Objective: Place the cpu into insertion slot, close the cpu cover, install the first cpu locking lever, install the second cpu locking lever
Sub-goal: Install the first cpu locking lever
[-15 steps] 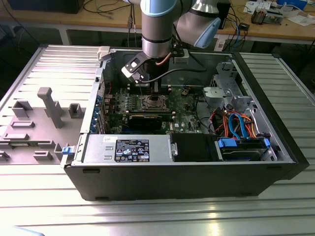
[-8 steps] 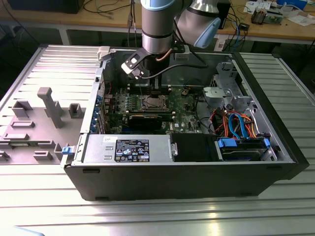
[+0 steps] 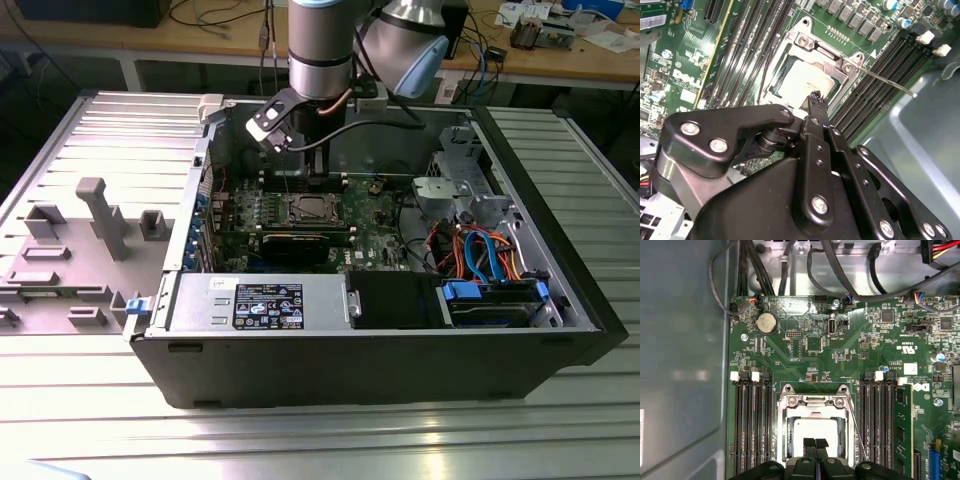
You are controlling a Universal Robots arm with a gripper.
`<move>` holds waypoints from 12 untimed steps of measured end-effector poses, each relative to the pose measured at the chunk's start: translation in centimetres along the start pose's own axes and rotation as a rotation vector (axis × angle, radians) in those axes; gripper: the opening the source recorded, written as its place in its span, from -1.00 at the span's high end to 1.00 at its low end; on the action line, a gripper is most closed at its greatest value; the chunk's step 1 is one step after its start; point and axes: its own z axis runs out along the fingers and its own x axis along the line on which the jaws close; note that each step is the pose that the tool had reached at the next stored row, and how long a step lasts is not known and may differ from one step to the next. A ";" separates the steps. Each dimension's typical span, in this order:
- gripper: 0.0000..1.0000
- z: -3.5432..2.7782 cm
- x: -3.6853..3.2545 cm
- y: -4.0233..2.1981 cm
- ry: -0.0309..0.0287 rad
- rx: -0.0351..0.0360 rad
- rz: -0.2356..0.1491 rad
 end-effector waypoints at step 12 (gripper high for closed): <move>0.79 -0.25 0.00 0.01 0.0000 0.0000 0.002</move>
